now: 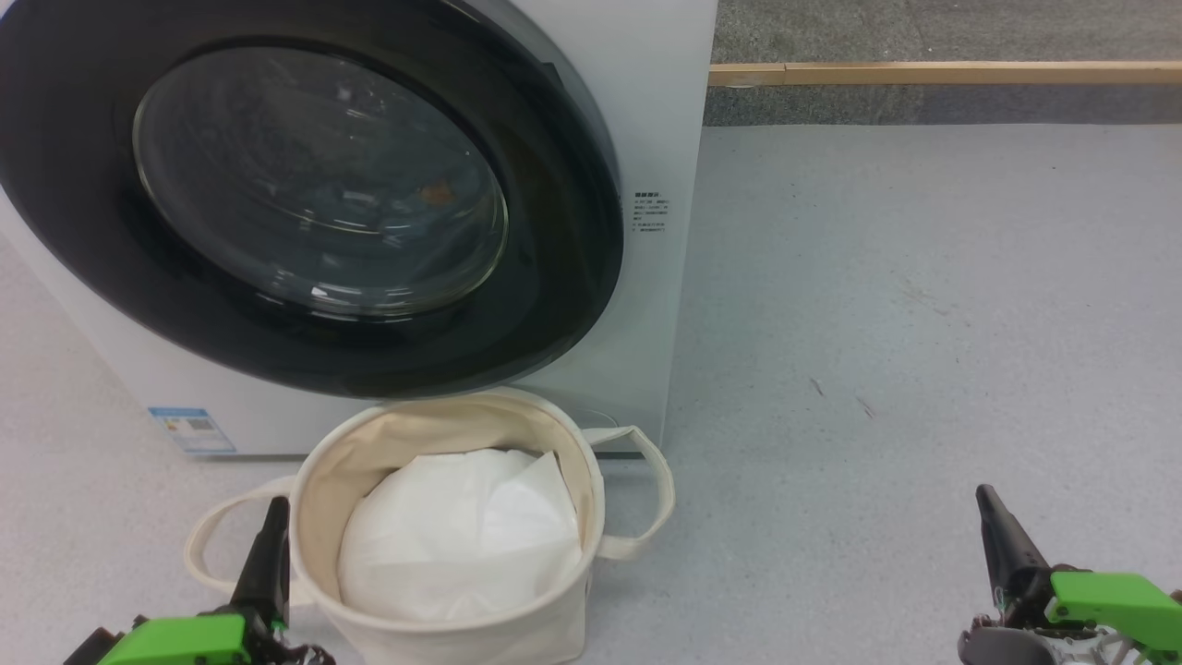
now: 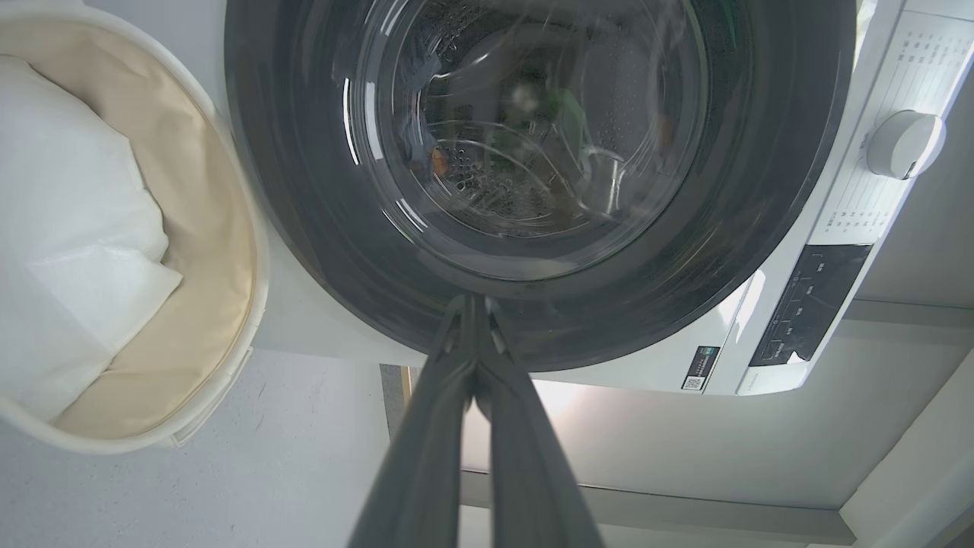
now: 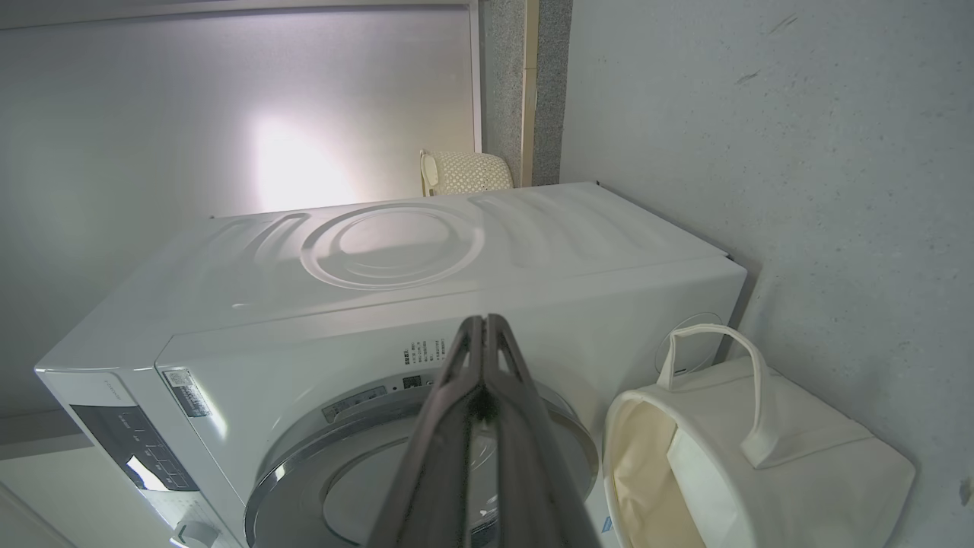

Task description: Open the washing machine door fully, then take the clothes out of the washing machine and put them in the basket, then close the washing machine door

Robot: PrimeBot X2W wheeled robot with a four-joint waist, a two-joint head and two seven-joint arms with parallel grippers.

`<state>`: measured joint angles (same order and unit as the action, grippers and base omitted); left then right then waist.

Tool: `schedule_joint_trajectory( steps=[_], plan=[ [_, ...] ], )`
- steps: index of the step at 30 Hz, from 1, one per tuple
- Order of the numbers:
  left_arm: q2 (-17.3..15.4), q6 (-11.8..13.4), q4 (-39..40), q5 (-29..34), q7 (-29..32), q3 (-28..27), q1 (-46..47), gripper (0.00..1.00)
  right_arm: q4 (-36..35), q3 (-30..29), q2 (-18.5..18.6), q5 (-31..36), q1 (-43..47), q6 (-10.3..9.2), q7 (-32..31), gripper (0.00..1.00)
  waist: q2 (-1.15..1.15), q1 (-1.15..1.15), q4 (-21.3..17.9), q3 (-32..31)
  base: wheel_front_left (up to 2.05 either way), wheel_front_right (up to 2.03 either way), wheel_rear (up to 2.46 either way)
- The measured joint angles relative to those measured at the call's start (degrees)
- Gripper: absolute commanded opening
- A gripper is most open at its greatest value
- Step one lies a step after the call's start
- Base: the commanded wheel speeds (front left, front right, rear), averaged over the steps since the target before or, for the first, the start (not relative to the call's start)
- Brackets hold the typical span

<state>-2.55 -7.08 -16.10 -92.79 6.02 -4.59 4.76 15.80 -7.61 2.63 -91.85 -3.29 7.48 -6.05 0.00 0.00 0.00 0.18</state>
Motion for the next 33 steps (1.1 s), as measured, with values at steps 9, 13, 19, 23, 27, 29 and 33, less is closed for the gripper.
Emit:
schedule_joint_trajectory(
  steps=[9,13,19,23,27,29,33],
  plan=[
    [0.0,0.0,0.0,0.0,0.0,0.0,0.0,0.0,0.0,0.0,0.0,0.0,0.0,0.0,0.0,0.0,0.0,0.0,0.0,0.0,0.0,0.0,0.0],
    [0.0,0.0,0.0,0.0,0.0,0.0,0.0,0.0,0.0,0.0,0.0,0.0,0.0,0.0,0.0,0.0,0.0,0.0,0.0,0.0,0.0,0.0,0.0],
    [0.0,0.0,0.0,0.0,0.0,0.0,0.0,0.0,0.0,0.0,0.0,0.0,0.0,0.0,0.0,0.0,0.0,0.0,0.0,0.0,0.0,0.0,0.0],
    [0.0,0.0,0.0,0.0,0.0,0.0,0.0,0.0,0.0,0.0,0.0,0.0,0.0,0.0,0.0,0.0,0.0,0.0,0.0,0.0,0.0,0.0,0.0],
    [0.0,0.0,0.0,0.0,0.0,0.0,0.0,0.0,0.0,0.0,0.0,0.0,0.0,0.0,0.0,0.0,0.0,0.0,0.0,0.0,0.0,0.0,0.0],
    [0.0,0.0,0.0,0.0,0.0,0.0,0.0,0.0,0.0,0.0,0.0,0.0,0.0,0.0,0.0,0.0,0.0,0.0,0.0,0.0,0.0,0.0,0.0],
    [0.0,0.0,0.0,0.0,0.0,0.0,0.0,0.0,0.0,0.0,0.0,0.0,0.0,0.0,0.0,0.0,0.0,0.0,0.0,0.0,0.0,0.0,0.0]
  ],
)
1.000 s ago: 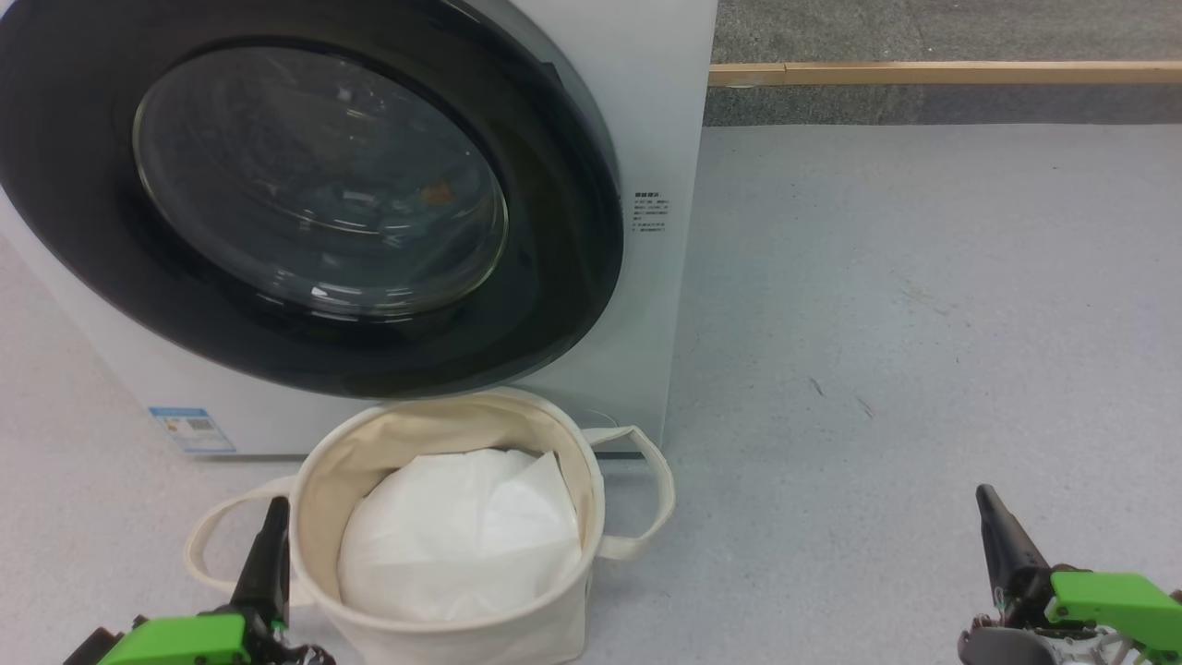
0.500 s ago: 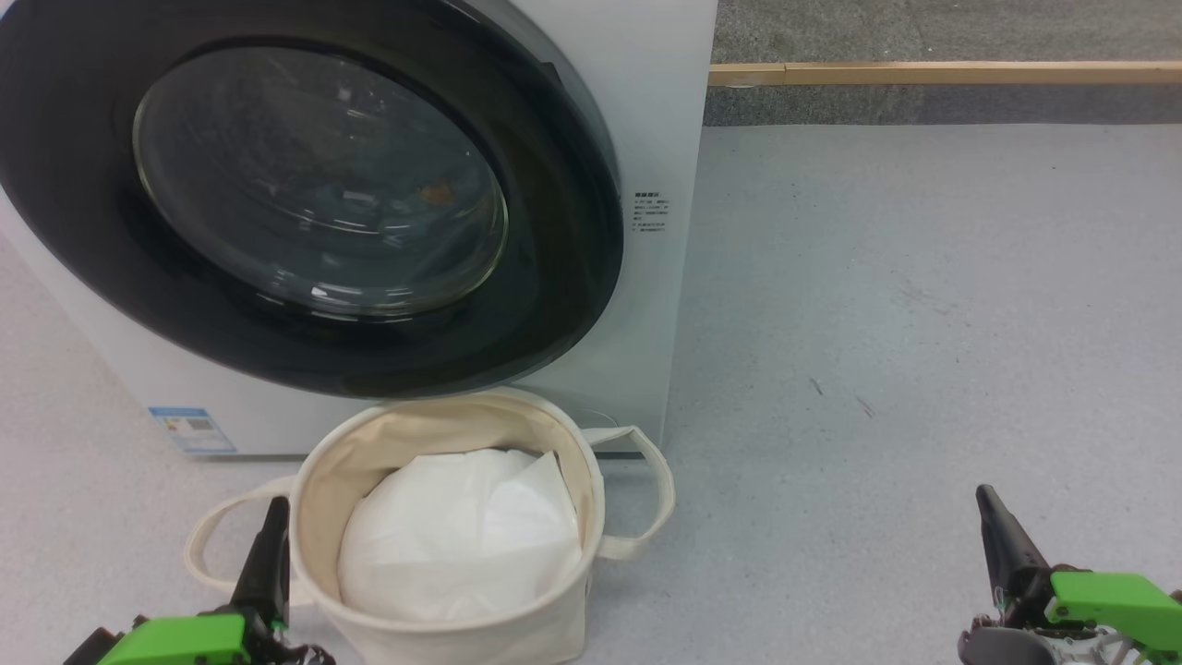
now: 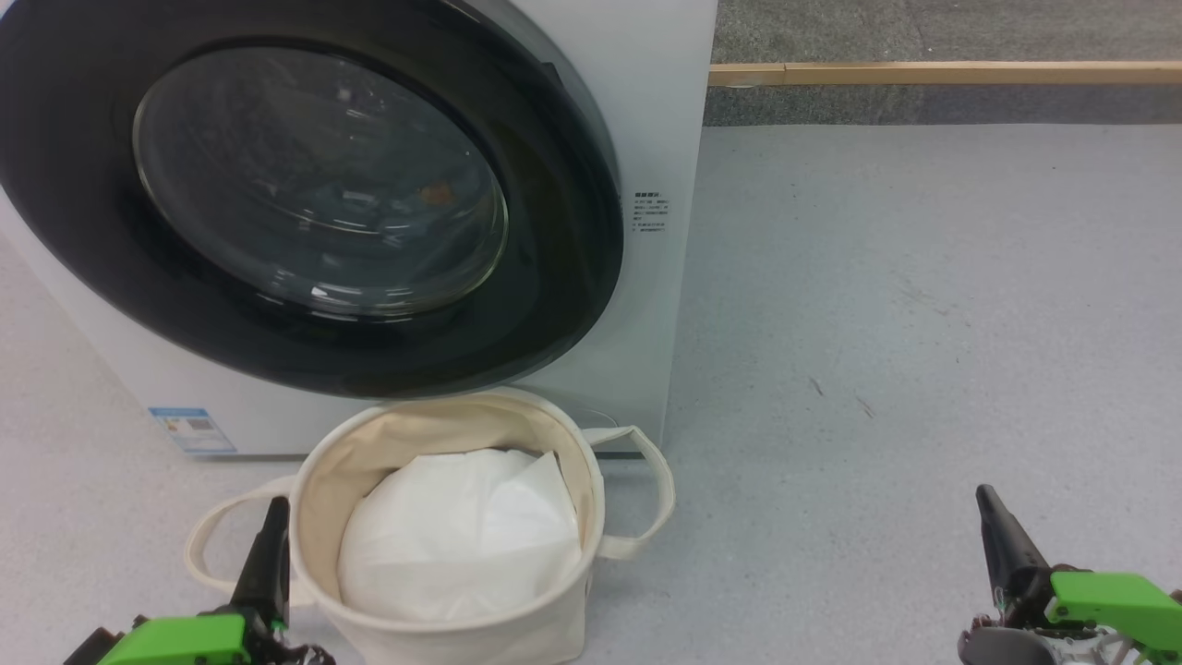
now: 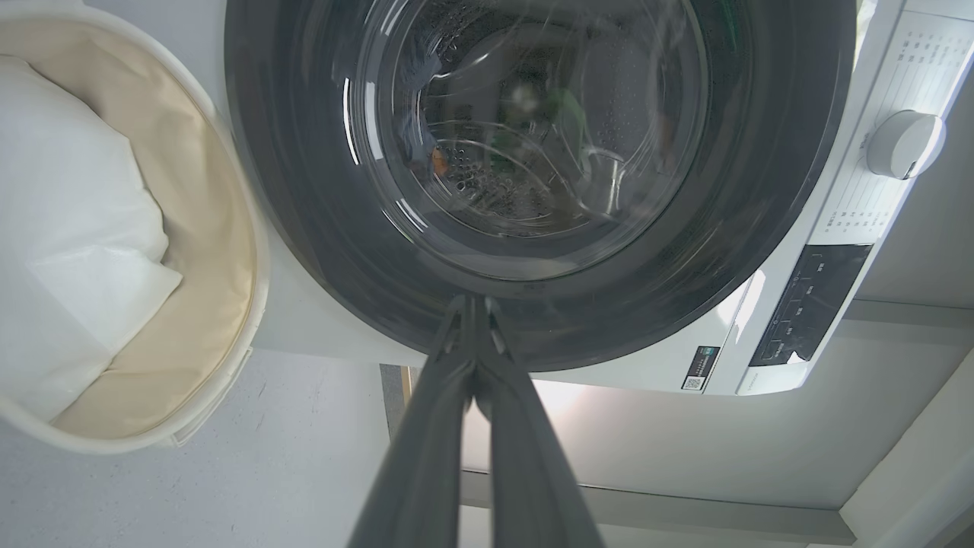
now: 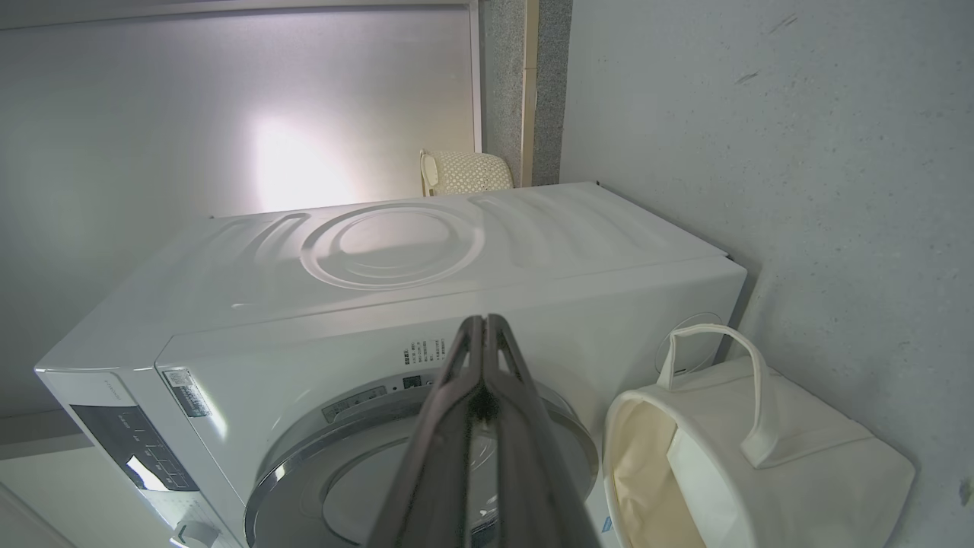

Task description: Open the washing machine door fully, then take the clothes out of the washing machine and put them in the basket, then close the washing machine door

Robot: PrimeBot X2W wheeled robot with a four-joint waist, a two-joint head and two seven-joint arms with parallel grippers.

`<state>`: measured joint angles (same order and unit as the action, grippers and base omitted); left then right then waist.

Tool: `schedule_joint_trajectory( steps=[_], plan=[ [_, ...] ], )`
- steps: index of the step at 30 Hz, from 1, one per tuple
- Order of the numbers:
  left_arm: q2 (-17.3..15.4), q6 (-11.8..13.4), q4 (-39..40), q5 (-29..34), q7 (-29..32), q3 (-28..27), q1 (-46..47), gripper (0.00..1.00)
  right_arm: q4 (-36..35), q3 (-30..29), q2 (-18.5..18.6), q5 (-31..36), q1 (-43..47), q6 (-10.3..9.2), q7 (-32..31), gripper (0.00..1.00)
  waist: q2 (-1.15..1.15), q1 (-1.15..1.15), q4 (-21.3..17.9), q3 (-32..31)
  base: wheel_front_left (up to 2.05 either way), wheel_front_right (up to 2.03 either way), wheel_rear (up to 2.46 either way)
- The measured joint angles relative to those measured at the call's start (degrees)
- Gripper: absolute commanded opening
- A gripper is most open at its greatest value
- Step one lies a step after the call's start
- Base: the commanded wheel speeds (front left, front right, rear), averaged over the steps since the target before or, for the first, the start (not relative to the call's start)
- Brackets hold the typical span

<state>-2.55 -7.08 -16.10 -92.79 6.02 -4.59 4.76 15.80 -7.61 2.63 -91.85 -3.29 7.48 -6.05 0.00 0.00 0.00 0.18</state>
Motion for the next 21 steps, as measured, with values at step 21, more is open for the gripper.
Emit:
schedule_joint_trajectory(
  steps=[21],
  plan=[
    [0.0,0.0,0.0,0.0,0.0,0.0,0.0,0.0,0.0,0.0,0.0,0.0,0.0,0.0,0.0,0.0,0.0,0.0,0.0,0.0,0.0,0.0,0.0]
  ],
)
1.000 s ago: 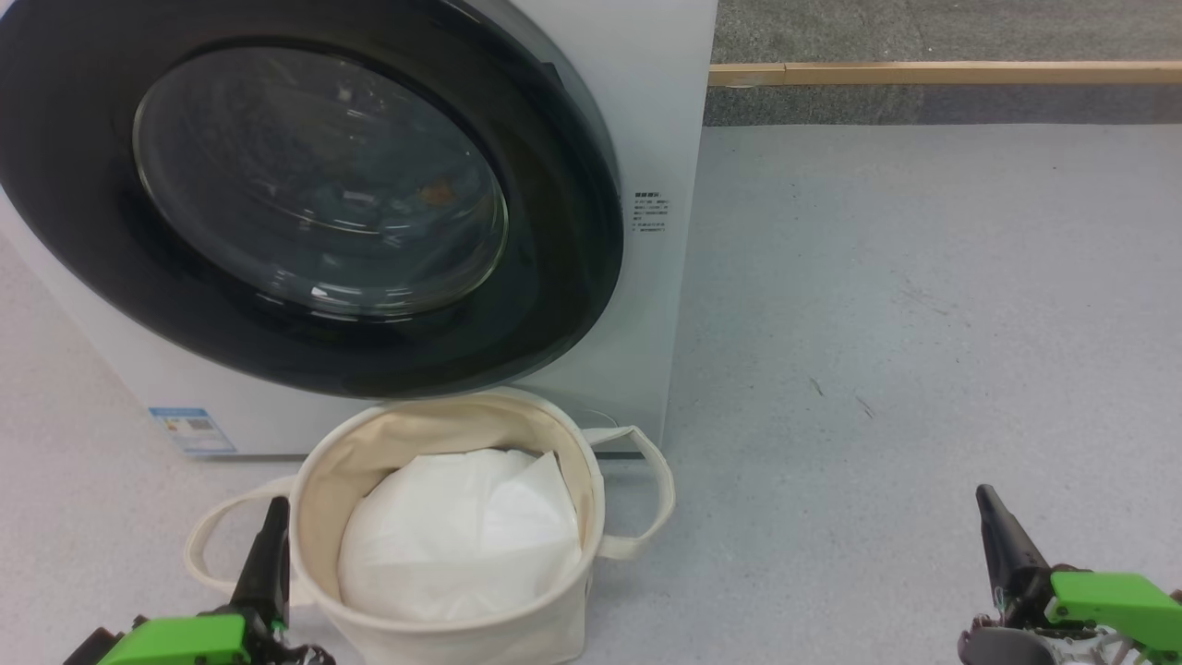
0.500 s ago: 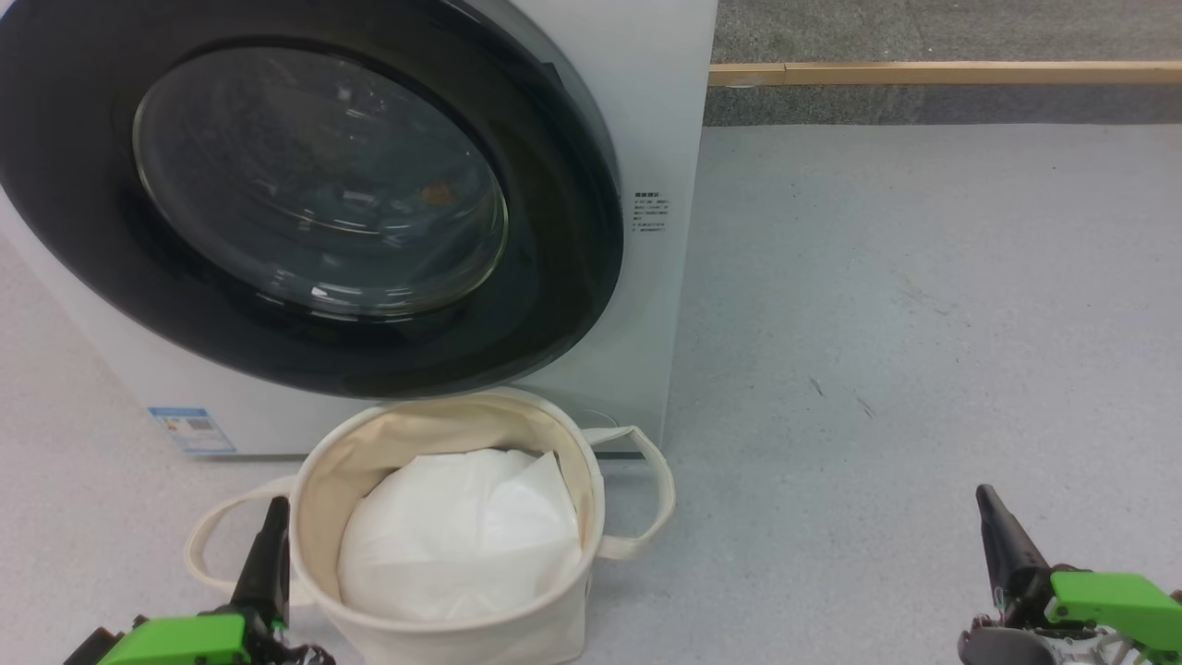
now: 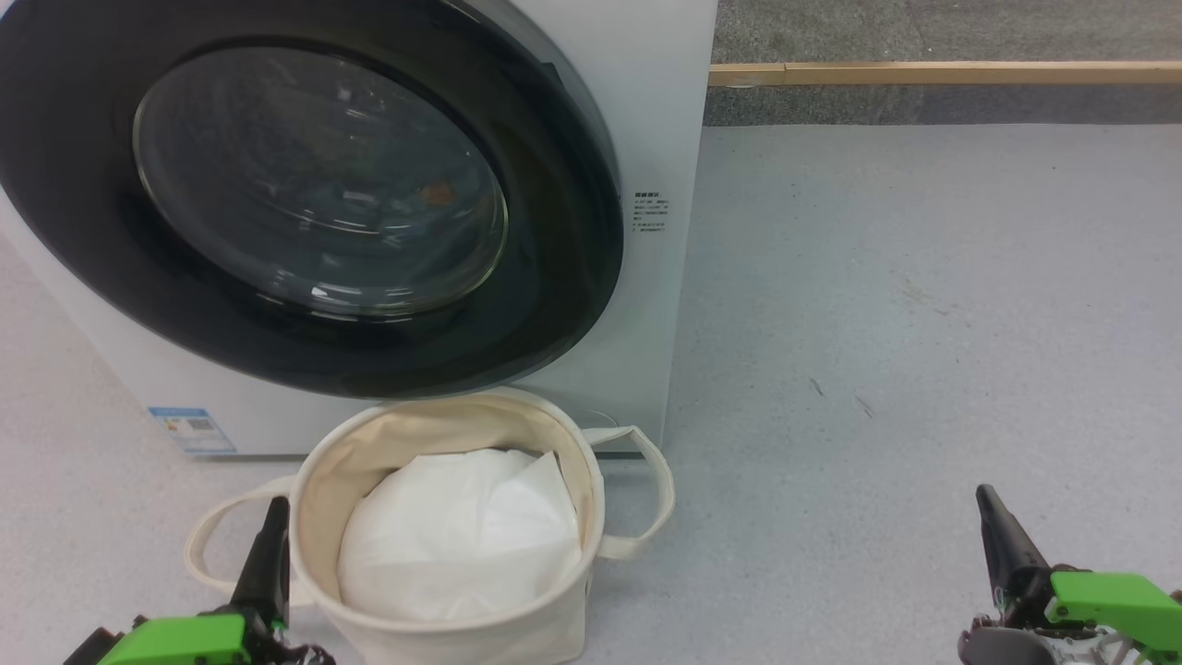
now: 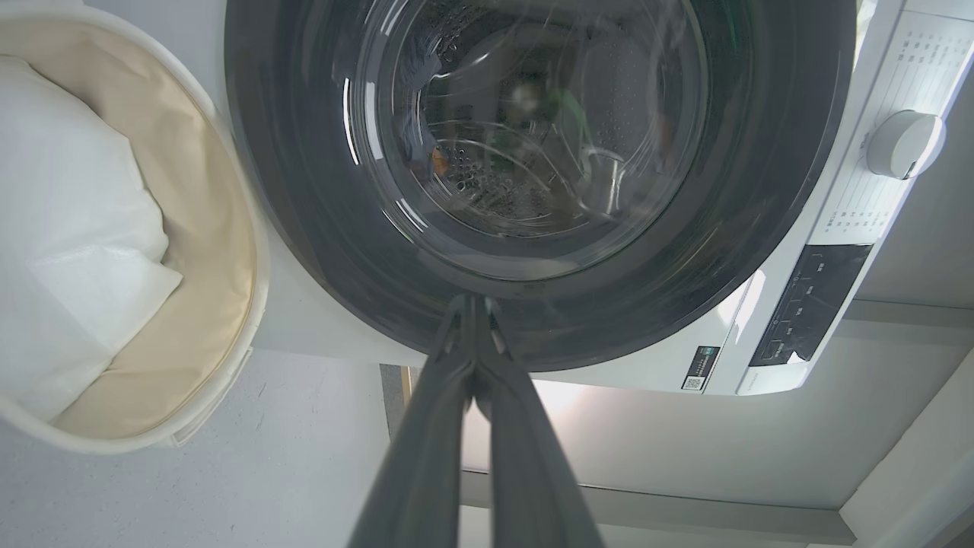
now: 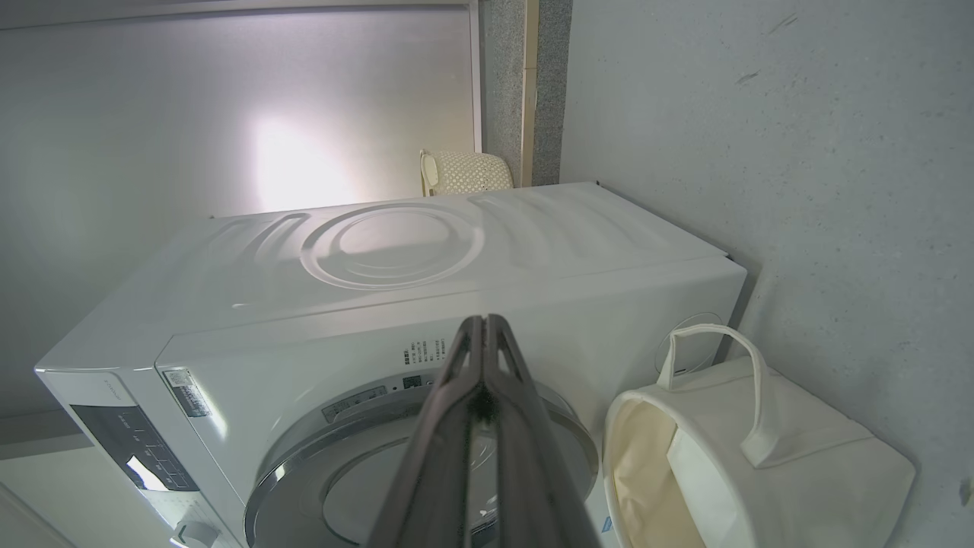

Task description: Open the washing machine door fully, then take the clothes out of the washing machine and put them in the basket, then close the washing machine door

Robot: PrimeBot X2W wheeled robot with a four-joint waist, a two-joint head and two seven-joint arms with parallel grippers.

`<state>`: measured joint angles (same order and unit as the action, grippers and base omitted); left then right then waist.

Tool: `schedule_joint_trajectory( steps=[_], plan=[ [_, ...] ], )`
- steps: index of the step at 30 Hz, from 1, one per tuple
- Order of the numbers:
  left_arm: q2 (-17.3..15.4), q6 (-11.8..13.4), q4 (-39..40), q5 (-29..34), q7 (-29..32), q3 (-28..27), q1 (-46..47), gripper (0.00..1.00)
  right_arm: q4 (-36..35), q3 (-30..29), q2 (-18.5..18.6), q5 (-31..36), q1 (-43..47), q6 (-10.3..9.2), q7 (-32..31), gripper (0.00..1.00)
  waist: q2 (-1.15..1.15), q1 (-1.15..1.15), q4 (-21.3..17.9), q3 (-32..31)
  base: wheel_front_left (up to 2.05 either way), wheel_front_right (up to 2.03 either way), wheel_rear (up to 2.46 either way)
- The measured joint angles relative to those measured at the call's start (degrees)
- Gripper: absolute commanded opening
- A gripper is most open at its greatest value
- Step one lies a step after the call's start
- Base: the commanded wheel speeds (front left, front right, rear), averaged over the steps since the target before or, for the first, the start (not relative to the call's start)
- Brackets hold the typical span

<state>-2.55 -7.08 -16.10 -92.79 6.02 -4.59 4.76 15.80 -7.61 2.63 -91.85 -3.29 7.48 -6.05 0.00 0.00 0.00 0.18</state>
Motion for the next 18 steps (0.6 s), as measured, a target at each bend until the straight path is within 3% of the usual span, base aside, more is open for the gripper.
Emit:
schedule_joint_trajectory(
  steps=[18],
  plan=[
    [0.0,0.0,0.0,0.0,0.0,0.0,0.0,0.0,0.0,0.0,0.0,0.0,0.0,0.0,0.0,0.0,0.0,0.0,0.0,0.0,0.0,0.0,0.0]
  ],
)
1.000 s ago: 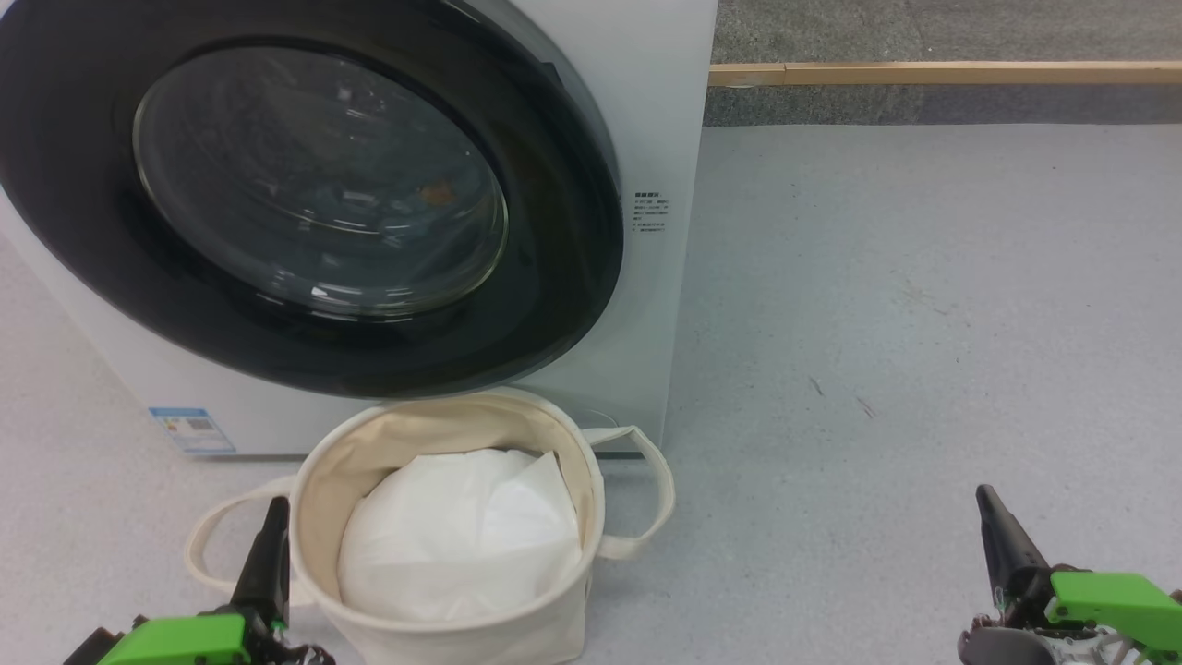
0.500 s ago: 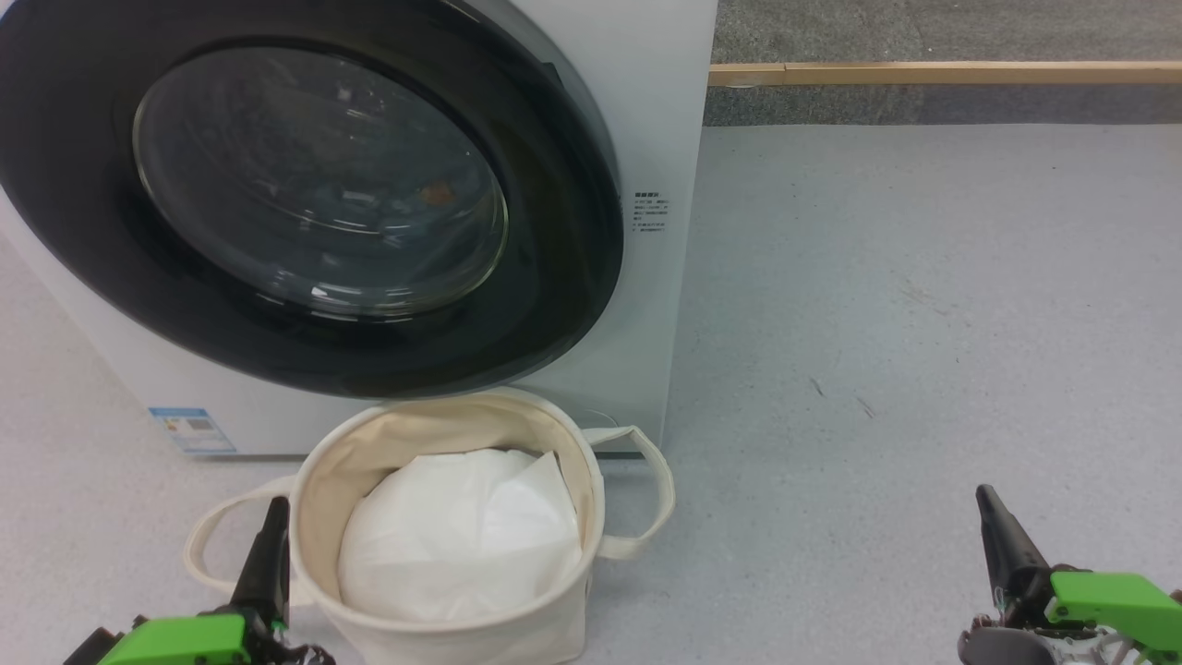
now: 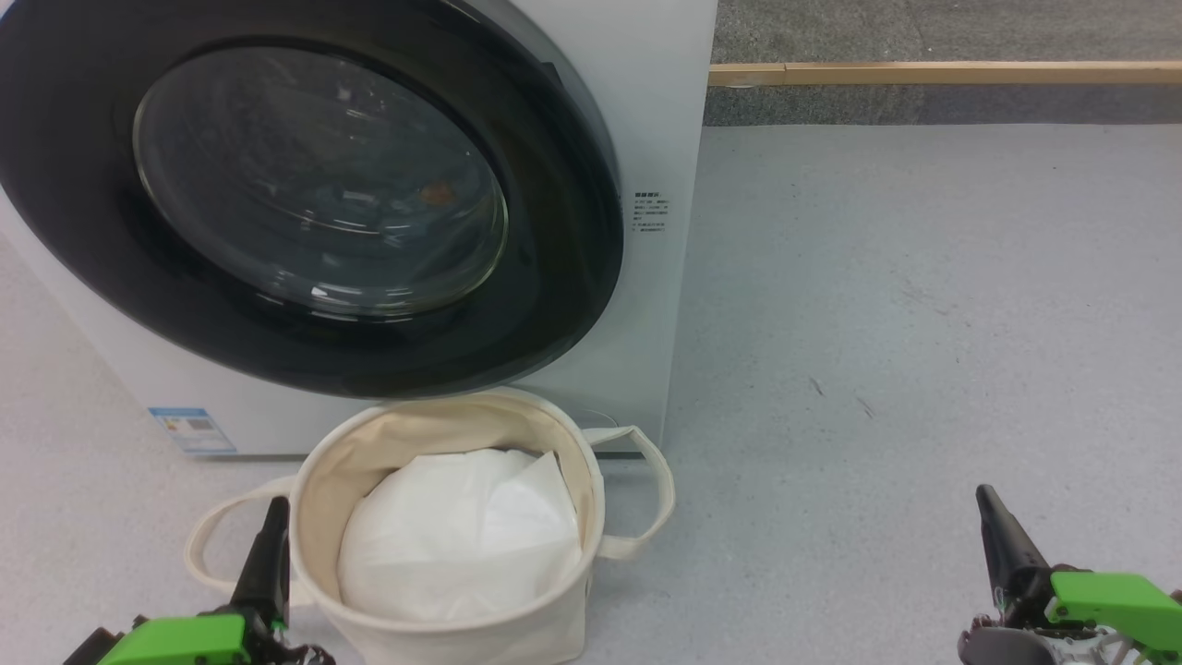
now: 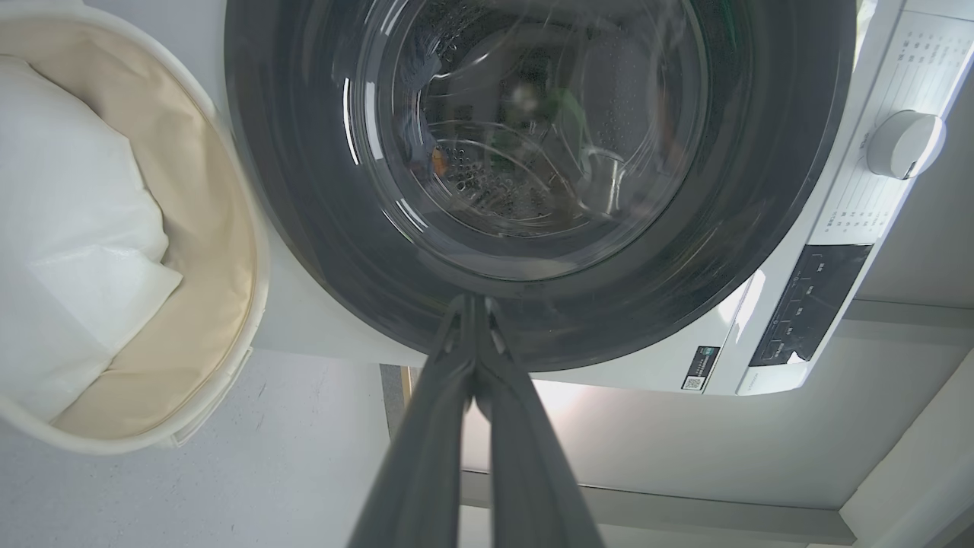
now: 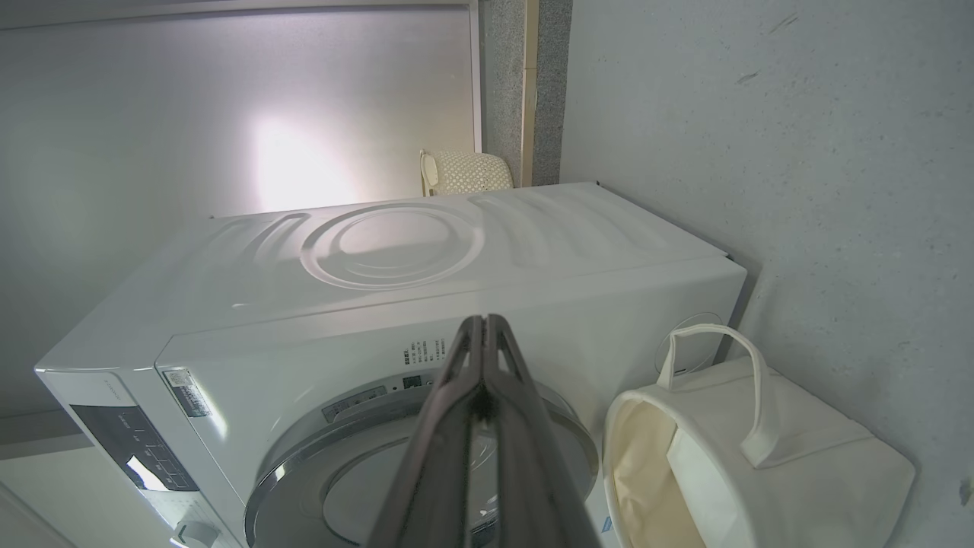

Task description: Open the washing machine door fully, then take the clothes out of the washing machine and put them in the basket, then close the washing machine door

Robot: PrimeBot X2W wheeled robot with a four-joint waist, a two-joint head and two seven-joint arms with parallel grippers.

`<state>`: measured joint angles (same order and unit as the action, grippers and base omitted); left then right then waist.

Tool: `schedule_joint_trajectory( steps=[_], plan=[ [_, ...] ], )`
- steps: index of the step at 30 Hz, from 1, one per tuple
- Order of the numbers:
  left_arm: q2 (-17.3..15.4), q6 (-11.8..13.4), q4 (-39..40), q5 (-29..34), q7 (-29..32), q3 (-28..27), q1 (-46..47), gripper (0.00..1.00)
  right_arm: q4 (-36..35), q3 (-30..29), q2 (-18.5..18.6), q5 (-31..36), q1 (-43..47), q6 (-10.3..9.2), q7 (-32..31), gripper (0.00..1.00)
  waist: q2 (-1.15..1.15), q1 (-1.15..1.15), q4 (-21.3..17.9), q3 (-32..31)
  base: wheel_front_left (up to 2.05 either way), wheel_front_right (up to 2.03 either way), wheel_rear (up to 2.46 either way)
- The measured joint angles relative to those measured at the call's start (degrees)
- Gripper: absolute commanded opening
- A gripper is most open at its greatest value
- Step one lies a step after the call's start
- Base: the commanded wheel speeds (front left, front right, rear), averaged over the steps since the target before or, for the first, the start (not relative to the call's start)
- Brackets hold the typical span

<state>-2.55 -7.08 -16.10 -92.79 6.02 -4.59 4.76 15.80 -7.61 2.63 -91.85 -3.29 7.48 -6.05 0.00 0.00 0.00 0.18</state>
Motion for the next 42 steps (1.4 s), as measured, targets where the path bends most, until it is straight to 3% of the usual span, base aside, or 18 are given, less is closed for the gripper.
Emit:
schedule_joint_trajectory(
  steps=[4,5,12,16,29,42],
  plan=[
    [0.0,0.0,0.0,0.0,0.0,0.0,0.0,0.0,0.0,0.0,0.0,0.0,0.0,0.0,0.0,0.0,0.0,0.0,0.0,0.0,0.0,0.0,0.0],
    [0.02,0.04,-0.62,-0.02,-0.05,0.05,-0.02,1.0,0.55,0.04,-0.01,0.01,0.1,0.01,0.04,1.0,0.0,0.0,0.0,0.0,0.0,0.0,0.0],
    [0.41,0.34,-5.09,-0.08,-0.09,0.2,-3.38,1.0,5.15,0.12,-0.35,0.01,2.86,0.0,0.11,1.0,0.0,0.0,0.03,-0.03,0.0,0.0,0.0],
    [0.42,0.6,-5.03,-0.08,-0.21,0.24,-3.1,1.0,5.03,0.11,-0.35,0.01,2.52,0.0,0.33,1.0,0.0,0.09,0.13,-0.16,0.0,0.0,0.0],
    [0.04,1.25,-3.85,2.63,-1.67,1.52,-1.8,1.0,3.21,0.49,-0.24,0.82,2.38,0.0,1.42,1.0,0.0,0.01,0.38,0.13,0.0,0.0,0.0],
    [-1.62,2.53,-2.19,9.35,-4.23,4.22,-0.43,1.0,0.31,2.49,1.68,7.37,1.2,0.0,3.99,1.0,0.0,0.01,0.76,0.37,0.0,0.0,0.0]
  ],
)
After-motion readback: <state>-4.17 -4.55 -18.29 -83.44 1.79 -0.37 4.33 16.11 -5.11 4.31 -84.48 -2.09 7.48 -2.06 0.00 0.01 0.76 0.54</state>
